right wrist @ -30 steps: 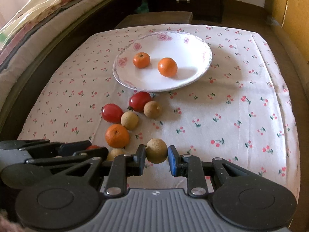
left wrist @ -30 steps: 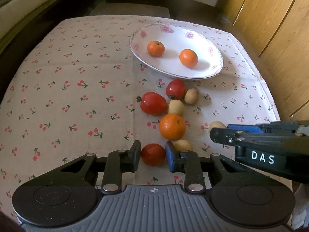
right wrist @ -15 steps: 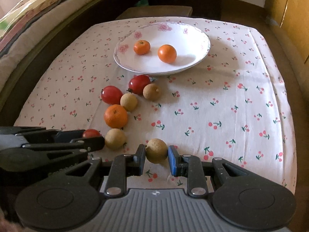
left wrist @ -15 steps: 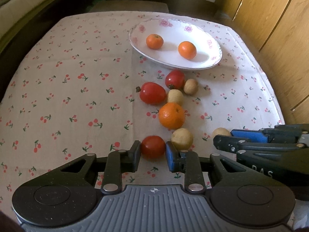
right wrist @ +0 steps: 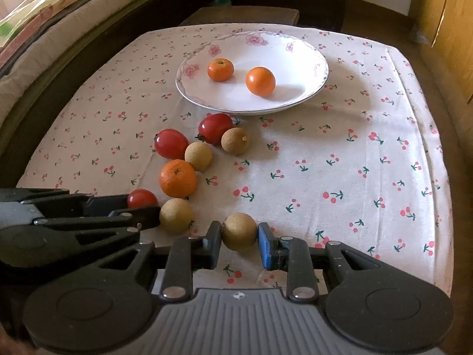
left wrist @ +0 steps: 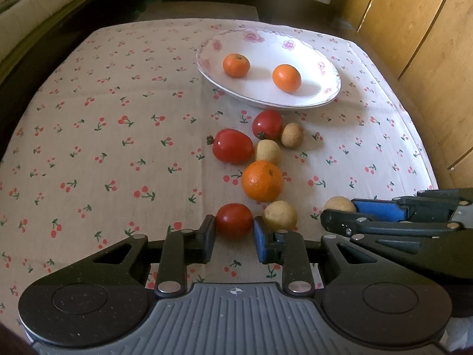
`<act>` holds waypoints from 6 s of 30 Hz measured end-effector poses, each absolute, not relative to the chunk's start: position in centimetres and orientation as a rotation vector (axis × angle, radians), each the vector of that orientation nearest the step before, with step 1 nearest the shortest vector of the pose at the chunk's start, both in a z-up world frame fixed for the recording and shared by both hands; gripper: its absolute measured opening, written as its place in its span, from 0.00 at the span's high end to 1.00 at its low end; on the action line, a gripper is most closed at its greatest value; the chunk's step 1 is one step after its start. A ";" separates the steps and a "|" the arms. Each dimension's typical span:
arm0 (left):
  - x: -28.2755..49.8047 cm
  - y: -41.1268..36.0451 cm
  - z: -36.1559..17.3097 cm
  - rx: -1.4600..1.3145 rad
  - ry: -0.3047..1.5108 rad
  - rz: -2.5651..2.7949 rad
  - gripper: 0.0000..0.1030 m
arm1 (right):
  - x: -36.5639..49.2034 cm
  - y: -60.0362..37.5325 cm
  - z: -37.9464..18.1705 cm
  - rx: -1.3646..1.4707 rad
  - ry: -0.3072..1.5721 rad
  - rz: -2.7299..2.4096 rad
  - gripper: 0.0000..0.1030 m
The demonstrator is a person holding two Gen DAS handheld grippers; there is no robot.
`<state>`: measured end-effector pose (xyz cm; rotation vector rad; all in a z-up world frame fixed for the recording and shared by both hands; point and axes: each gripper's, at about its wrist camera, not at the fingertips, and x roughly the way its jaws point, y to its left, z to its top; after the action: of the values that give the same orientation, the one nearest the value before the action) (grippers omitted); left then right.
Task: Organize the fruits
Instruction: 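Close the left gripper on a red tomato while the right grips a brown fruit, then carry the tomato and brown fruit over the white bowl, then open both grippers to release the tomato and brown fruit into the bowl, then move both tools back to the fruit pile beside the bowl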
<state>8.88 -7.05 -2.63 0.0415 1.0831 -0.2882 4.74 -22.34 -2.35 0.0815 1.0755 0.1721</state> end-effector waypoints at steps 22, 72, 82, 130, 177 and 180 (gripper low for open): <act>7.8 -6.6 -1.0 0.004 1.062 -0.277 0.66 | 3.0 -23.3 -0.1 0.134 1.016 0.177 0.73; 16.6 -11.2 1.3 0.048 0.969 -0.277 0.69 | 13.0 -26.0 1.8 0.163 0.949 0.113 0.72; 18.1 -11.4 0.6 0.053 0.978 -0.261 0.69 | 14.8 -26.1 1.0 0.164 0.962 0.114 0.72; 20.3 -11.1 -0.2 -0.001 0.997 -0.220 0.59 | 17.2 -26.9 -0.1 0.218 0.967 0.110 0.71; 14.6 -9.1 3.2 0.083 0.856 -0.250 0.46 | 10.5 -25.4 3.8 0.210 0.866 0.155 0.63; 14.1 -8.9 3.4 0.090 0.848 -0.253 0.46 | 10.2 -25.3 3.8 0.213 0.867 0.160 0.62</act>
<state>14.11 -8.88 3.39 0.0895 0.8484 -0.2535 10.20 -25.34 3.85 0.2130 0.8666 0.1599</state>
